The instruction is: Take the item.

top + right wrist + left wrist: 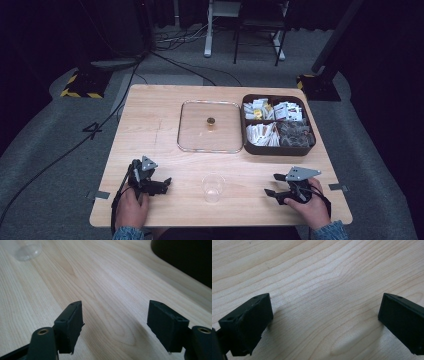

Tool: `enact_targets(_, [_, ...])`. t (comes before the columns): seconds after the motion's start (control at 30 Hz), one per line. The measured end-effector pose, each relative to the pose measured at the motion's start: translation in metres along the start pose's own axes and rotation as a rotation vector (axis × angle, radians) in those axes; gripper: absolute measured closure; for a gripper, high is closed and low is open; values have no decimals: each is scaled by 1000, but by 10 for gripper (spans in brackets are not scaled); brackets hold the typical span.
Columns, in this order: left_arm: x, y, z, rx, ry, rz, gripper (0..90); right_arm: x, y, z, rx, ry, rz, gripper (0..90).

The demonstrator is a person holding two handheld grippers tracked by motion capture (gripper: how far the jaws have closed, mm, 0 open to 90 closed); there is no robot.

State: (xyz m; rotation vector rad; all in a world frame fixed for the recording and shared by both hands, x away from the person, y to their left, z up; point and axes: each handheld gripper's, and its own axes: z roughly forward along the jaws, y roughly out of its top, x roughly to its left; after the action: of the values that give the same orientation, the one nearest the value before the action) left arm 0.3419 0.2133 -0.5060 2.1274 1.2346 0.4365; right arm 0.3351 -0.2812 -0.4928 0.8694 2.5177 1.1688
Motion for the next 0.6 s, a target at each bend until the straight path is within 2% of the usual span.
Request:
enact_targets(0.2, [0,0,0,1,1,0,0,-5,10,-15,-14,7,65,364])
enact_targets(0.43, [0,0,0,3,-1,1,0,-10,26,-27,-73,21,49,371])
enact_targets(0.6, [0,0,0,3,-1,1,0,-14,37,-32,-92,11,41,399])
